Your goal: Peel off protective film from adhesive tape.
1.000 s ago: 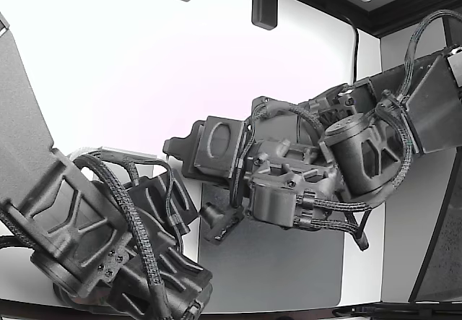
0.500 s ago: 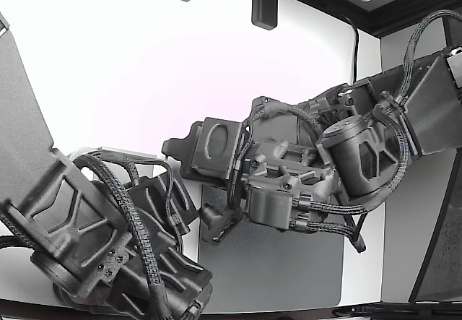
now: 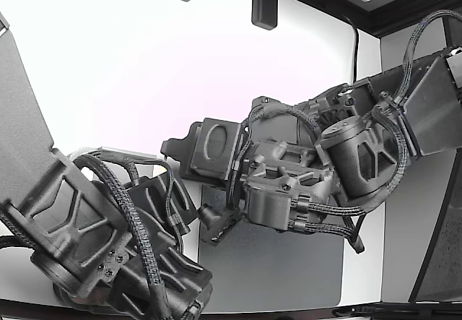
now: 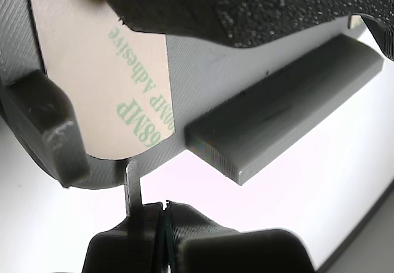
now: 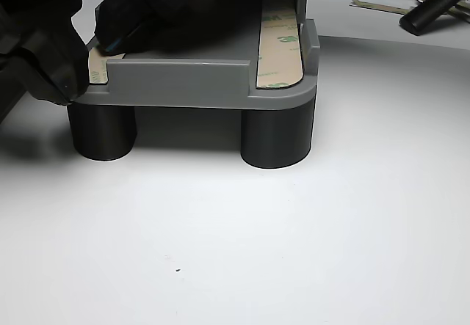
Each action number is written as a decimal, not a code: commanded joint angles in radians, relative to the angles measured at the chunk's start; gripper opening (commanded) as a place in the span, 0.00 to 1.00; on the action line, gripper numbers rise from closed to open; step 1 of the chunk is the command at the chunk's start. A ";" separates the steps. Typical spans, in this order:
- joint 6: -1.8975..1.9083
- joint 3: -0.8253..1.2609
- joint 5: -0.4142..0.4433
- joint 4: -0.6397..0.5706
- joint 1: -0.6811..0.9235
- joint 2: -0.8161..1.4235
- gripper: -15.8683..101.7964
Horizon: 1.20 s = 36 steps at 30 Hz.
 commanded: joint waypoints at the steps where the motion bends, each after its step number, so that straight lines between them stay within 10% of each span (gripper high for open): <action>1: 0.003 -0.021 0.005 -0.006 -0.006 0.015 0.04; 36: 0.012 -0.044 0.008 0.008 -0.003 -0.005 0.04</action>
